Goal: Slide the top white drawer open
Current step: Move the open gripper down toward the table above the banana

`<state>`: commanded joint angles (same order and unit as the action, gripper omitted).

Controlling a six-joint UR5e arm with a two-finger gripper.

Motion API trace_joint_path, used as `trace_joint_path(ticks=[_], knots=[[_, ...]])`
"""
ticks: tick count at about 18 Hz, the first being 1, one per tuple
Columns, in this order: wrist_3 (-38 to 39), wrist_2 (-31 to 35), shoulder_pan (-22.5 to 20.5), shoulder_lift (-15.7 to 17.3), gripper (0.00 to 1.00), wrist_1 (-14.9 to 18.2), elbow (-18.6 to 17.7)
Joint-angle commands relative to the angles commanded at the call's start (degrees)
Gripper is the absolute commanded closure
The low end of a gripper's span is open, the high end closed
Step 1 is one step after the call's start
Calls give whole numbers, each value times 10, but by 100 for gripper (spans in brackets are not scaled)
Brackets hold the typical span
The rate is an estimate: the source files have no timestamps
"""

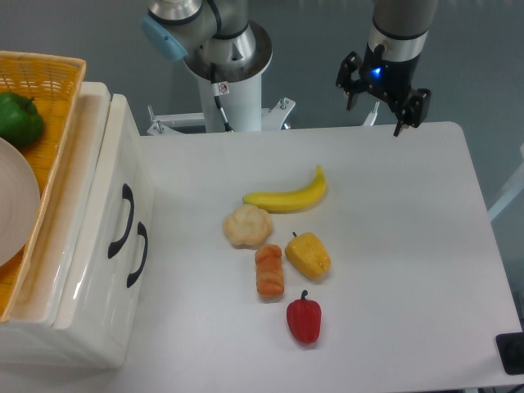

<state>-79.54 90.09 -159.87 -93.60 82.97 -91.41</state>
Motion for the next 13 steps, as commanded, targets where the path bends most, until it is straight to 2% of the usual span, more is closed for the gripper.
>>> trace_joint_path(ticks=[5, 11, 13], knots=[[3, -3, 3, 1, 0, 1, -1], [6, -18, 15, 2, 0, 1, -31], [31, -19, 16, 1, 0, 1, -33]])
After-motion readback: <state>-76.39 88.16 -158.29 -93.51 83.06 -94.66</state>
